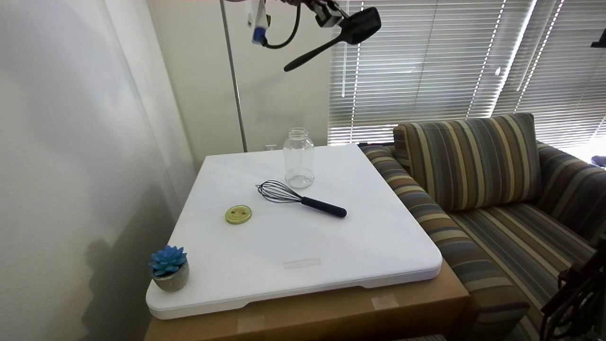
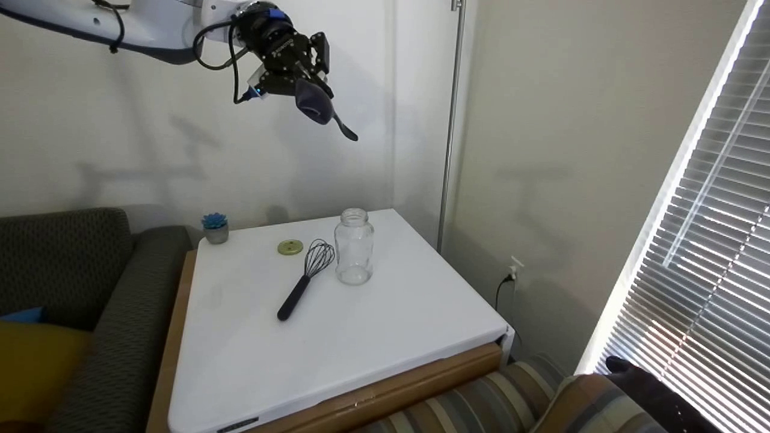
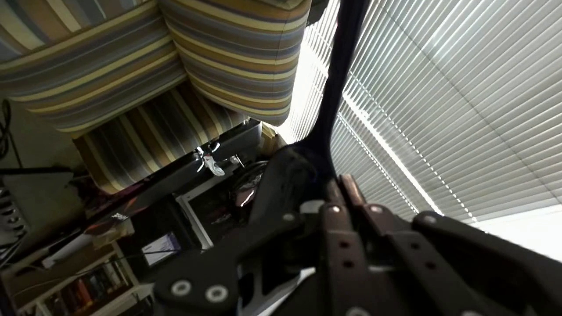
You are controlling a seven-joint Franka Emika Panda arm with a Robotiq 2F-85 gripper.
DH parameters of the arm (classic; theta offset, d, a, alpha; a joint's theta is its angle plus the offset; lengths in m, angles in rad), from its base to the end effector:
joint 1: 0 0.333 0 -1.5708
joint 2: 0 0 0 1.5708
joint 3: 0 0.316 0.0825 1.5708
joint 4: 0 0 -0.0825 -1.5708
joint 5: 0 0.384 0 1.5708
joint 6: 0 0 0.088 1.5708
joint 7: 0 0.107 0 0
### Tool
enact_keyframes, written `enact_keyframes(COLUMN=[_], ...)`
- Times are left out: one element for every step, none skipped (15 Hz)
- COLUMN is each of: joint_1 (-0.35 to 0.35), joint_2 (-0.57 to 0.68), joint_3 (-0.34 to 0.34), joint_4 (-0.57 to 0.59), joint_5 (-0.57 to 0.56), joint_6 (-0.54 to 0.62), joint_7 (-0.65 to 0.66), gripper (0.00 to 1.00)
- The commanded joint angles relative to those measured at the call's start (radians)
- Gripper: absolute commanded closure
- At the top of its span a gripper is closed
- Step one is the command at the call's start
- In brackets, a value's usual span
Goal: Put the spatula and whisk inside the glass jar
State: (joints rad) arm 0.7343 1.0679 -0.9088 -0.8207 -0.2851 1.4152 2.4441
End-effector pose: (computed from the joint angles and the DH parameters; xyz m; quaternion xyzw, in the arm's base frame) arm 0.7230 0.1607 0.4113 0.3202 -0.7985 0.4526 0.2347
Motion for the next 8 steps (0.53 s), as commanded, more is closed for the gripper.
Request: enact_keyframes(joint_1=[-0.08, -0.094, -0.109, -0.123, -0.135, -0.147, -0.156, -0.163], joint_2=[0.064, 0.078, 0.094, 0.11, 0.125, 0.141, 0.155, 0.168], joint_3=[0.016, 0.023, 0.03, 0.038, 0.045, 0.053, 0.059, 0.063], joint_4=[0.151, 0.173, 0.193, 0.211, 0.228, 0.243, 0.256, 0.267], joint_5=[0.02, 0.027, 0.033, 0.038, 0.044, 0.049, 0.052, 0.053], joint_6=[-0.1, -0.119, -0.133, -0.144, -0.155, -0.164, -0.174, -0.186], joint_7=[-0.077, -0.094, -0.11, -0.126, -0.139, -0.153, -0.165, -0.176], gripper=[0.99, 0.99, 0.99, 0.99, 0.99, 0.99, 0.99, 0.99])
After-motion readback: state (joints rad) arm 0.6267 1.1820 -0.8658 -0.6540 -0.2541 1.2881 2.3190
